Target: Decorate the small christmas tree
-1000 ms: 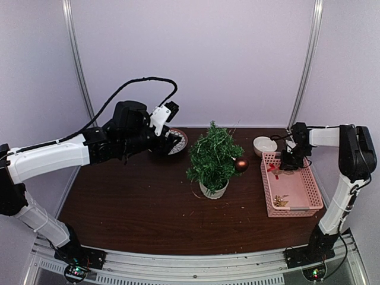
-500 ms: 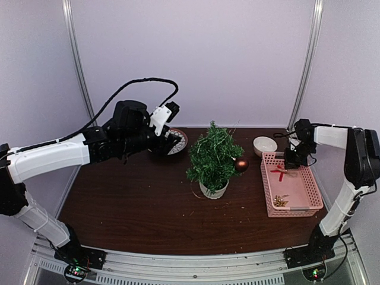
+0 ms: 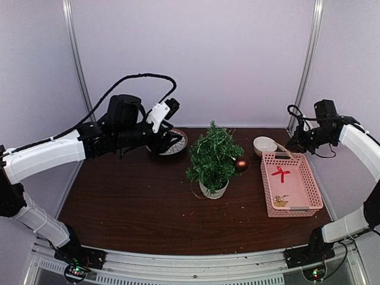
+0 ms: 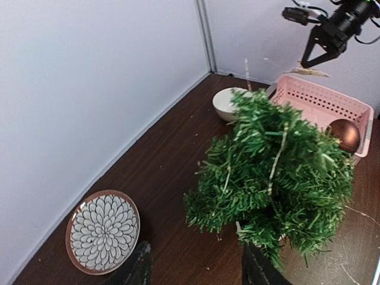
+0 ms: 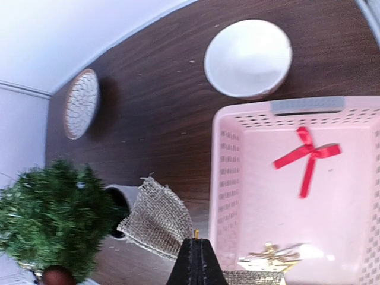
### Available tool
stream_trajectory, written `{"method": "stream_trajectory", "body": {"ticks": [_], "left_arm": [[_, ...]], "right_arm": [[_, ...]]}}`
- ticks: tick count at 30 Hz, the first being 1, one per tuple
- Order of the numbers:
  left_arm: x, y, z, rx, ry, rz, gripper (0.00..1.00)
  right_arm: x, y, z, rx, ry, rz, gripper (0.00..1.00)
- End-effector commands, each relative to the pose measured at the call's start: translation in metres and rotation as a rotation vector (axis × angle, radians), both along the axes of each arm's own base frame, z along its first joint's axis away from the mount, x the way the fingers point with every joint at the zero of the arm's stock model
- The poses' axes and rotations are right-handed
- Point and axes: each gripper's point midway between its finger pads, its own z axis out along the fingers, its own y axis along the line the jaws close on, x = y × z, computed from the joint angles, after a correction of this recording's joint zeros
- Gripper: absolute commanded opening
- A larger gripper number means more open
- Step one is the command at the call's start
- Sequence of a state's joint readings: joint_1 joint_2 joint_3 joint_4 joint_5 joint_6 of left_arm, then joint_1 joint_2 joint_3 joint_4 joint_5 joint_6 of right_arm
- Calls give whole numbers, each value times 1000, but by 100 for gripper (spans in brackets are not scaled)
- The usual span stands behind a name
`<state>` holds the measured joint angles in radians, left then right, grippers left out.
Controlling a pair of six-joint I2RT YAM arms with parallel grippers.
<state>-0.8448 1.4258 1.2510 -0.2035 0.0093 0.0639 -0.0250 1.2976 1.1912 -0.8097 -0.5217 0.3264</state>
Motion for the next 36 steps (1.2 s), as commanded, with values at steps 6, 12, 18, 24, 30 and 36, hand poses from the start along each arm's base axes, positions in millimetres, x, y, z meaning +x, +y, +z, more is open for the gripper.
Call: {"method": "stream_trajectory", "body": {"ticks": [6, 12, 18, 24, 30, 36], "left_arm": [[-63, -55, 52, 169, -475, -386, 47], [-90, -95, 48, 319, -679, -485, 36], [-111, -116, 47, 365, -759, -524, 30], [-133, -124, 38, 412, -787, -571, 28], [-147, -131, 42, 413, -823, -588, 29], [-143, -140, 36, 441, -823, -579, 29]], "right_arm": [[-35, 134, 76, 287, 171, 270, 0], [-62, 177, 95, 240, 284, 362, 0], [-91, 210, 99, 207, 319, 433, 0], [-114, 231, 108, 210, 299, 476, 0], [-124, 233, 114, 196, 273, 479, 0], [-132, 240, 115, 196, 272, 506, 0]]}}
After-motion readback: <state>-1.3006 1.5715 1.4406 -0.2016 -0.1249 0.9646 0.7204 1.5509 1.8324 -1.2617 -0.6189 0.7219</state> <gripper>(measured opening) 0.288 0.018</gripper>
